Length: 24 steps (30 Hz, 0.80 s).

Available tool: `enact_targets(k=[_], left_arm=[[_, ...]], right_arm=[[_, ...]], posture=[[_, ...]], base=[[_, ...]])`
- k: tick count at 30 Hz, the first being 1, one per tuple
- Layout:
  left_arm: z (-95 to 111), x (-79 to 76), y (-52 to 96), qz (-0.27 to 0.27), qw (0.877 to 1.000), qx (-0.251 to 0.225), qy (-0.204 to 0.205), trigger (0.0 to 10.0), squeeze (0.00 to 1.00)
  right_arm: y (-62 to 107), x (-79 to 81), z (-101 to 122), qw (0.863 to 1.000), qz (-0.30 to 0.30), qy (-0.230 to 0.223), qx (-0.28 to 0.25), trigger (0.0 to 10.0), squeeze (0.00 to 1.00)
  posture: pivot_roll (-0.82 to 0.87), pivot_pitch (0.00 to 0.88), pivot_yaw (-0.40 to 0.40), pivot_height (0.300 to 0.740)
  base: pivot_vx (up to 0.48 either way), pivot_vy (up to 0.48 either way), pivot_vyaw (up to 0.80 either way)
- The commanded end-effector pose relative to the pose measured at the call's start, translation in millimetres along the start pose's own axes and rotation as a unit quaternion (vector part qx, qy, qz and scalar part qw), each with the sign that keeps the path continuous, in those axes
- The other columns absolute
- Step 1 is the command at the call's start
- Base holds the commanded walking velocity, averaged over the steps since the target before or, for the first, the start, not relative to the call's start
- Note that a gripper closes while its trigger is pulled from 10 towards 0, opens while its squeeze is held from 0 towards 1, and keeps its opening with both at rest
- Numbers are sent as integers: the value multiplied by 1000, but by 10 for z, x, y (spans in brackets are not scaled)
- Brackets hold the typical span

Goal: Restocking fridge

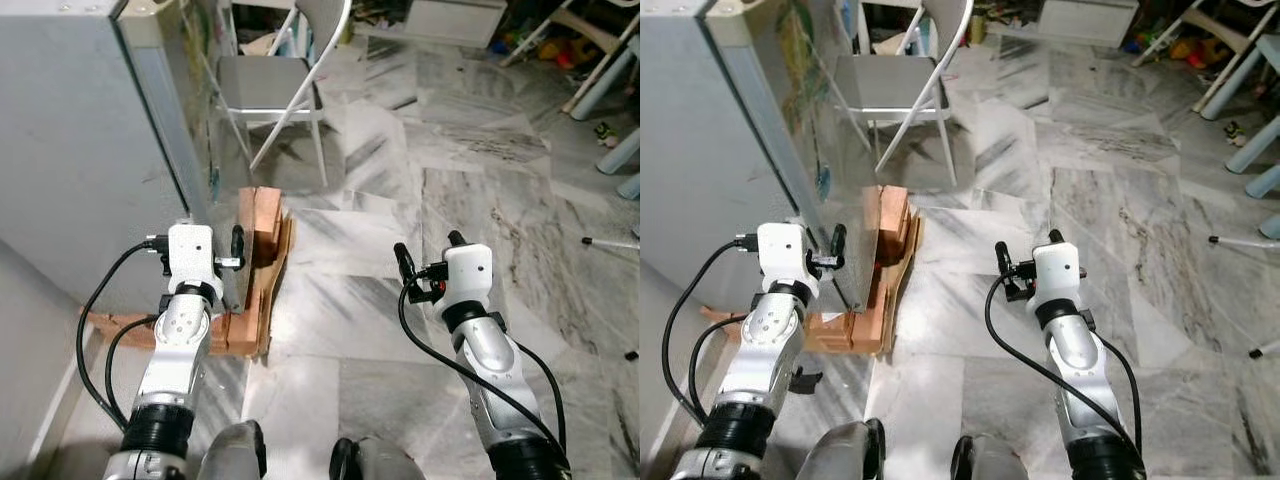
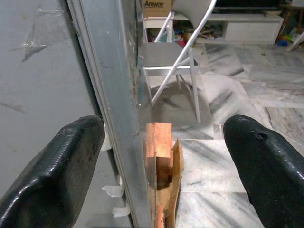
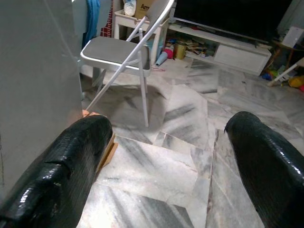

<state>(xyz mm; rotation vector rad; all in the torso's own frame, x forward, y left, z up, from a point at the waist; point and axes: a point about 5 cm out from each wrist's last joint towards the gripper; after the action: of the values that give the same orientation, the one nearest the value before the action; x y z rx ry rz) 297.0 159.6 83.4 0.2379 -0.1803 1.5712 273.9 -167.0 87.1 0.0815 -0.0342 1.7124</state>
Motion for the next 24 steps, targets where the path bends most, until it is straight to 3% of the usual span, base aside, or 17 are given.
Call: enact_targets(k=[1, 10, 24], left_arm=[[41, 7, -13, 1, 1000, -12, -2, 10000, 0], [66, 30, -45, 7, 1000, -15, 0, 10000, 0], [-43, 134, 420, 14, 1000, -5, -15, 10000, 0]], right_arm=[[0, -10, 27, 1000, 5, 2, -2, 10000, 0], [1, -13, 36, 1000, 5, 1, -4, 10000, 0], [108, -91, 46, 1000, 3, 16, 2, 10000, 0]], posture=[[40, 97, -66, 740], [37, 91, -63, 740], [64, 115, -66, 740]], base=[[304, 0, 0], [370, 0, 346], [18, 0, 0]])
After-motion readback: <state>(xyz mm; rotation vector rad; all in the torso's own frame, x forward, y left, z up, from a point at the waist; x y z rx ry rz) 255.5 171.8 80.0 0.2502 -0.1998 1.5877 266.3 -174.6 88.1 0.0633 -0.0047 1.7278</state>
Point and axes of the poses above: a point about 5 cm out from each wrist's last joint towards the gripper, its own y axis pointing back from the gripper into the wrist, its own z axis along the axis of the wrist's last joint, x = y × z, and after that the axes turned 11 degrees about -y, right-handed
